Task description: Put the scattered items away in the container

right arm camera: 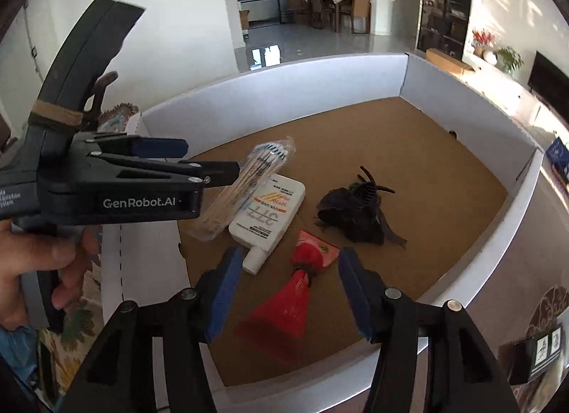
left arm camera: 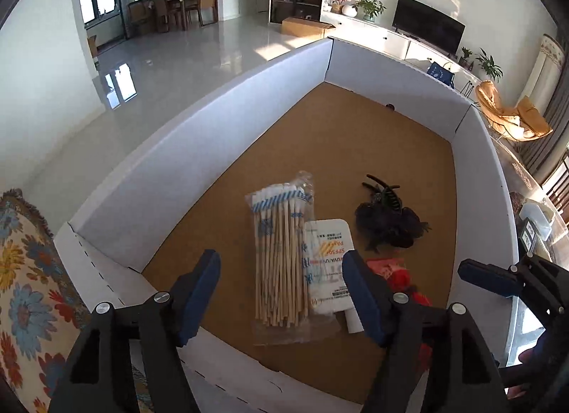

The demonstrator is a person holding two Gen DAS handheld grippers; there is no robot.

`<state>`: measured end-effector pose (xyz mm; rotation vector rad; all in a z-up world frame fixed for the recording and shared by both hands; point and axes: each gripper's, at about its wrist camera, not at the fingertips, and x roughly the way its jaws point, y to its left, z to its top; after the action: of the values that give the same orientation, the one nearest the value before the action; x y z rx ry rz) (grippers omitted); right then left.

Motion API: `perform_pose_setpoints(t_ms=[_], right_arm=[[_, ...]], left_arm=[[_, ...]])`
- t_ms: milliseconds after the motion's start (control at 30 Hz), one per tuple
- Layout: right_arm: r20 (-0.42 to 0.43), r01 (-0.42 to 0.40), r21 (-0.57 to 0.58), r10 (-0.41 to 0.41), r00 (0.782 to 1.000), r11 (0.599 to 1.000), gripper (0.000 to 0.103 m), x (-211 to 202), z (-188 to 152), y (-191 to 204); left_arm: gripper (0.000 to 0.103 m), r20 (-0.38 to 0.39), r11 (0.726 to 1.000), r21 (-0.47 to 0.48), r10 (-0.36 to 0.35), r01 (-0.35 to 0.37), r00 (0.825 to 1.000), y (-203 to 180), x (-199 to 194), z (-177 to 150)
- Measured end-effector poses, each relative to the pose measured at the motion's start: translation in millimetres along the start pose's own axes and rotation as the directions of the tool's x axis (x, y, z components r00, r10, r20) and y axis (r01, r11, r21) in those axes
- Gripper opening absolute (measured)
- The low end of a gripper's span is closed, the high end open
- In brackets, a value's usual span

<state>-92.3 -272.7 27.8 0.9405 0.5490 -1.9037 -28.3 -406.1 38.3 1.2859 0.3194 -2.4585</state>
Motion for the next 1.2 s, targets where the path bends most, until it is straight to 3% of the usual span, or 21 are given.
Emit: perform_pose_setpoints(t_ms=[133,300,367,433,500,533,600,700,733,767,867,933,1033,1100,1200], right_arm=[[-0.02,0.068,-0.186,-0.073,0.997,0.98,0.058,3.3,-12.5,13.0],[-0.021,0.071,-0.206,-0.077,0.997,0.976,0.058,-8.0,-29.2,1.6],[0.017,0.082,-0.148,-0.08,0.997,0.986,0.057,-16.9,-32.8,-8.3],[0.142,0.118,-0.029,-0.113,0.983,0.993,0.057,-44.5,-38.4,-24.1],[0.286,0.152,0.117,-0.18,0.941,0.981,0.06,-85.7,-54.4,-45.0],[0.33,0.154,0.186,-0.21,0.92,0.97,0.066,-104.7,-67.5,-56.8],[0.347,0.185,0.285,-0.281,0.895,0.941,0.07,-131.9,-101.1,-81.7],[0.237,0.32,0.349,-0.414,0.879,0.881,0.07,-149.8,-162.8,-120.4],[0.179,0.364,0.366,-0.449,0.875,0.856,0.07,-152.5,-185.0,-134.2],[0.118,0.401,0.386,-0.476,0.872,0.831,0.07,-157.0,-206.8,-148.8],[-0.033,0.482,0.456,-0.527,0.849,0.748,0.07,-172.9,-269.2,-186.3],[-0.101,0.512,0.508,-0.542,0.834,0.693,0.07,-181.4,-302.3,-204.3],[-0.171,0.532,0.575,-0.544,0.821,0.622,0.07,-190.5,-340.6,-220.9],[-0.177,0.527,0.598,-0.542,0.822,0.604,0.07,-199.3,-354.9,-216.8],[-0.175,0.518,0.604,-0.534,0.827,0.605,0.07,-199.5,-358.6,-212.6]], left_arm=[[0.07,0.004,0.999,0.049,0.02,-0.02,1.0,-11.3,-4.0,-9.3],[0.07,-0.003,0.998,0.068,0.015,-0.014,1.0,-25.3,-9.8,-21.5],[0.07,0.012,0.998,0.055,0.006,-0.007,1.0,-30.8,-15.1,-23.1],[0.07,0.066,0.999,0.032,-0.011,0.009,0.998,-39.1,-30.9,-23.7],[0.07,0.154,0.999,0.032,-0.037,0.033,0.987,-55.0,-58.6,-26.1],[0.07,0.192,0.997,0.044,-0.066,0.058,0.979,-65.9,-73.3,-28.7],[0.071,0.238,0.987,0.095,-0.152,0.133,0.959,-96.0,-98.4,-34.6],[0.072,0.245,0.945,0.222,-0.293,0.241,0.924,-156.3,-123.1,-47.6],[0.08,0.228,0.925,0.264,-0.335,0.274,0.914,-178.6,-126.3,-54.5],[0.094,0.203,0.903,0.299,-0.376,0.308,0.904,-200.8,-126.7,-62.5],[0.101,0.107,0.841,0.378,-0.454,0.386,0.884,-265.5,-112.5,-93.4],[0.101,0.021,0.805,0.441,-0.453,0.398,0.891,-306.5,-90.8,-114.7],[0.101,-0.056,0.781,0.512,-0.384,0.357,0.922,-345.6,-56.9,-144.7],[0.101,-0.08,0.779,0.529,-0.348,0.336,0.934,-352.0,-39.9,-158.2],[0.101,-0.097,0.799,0.507,-0.32,0.323,0.942,-347.7,-24.7,-163.2]])
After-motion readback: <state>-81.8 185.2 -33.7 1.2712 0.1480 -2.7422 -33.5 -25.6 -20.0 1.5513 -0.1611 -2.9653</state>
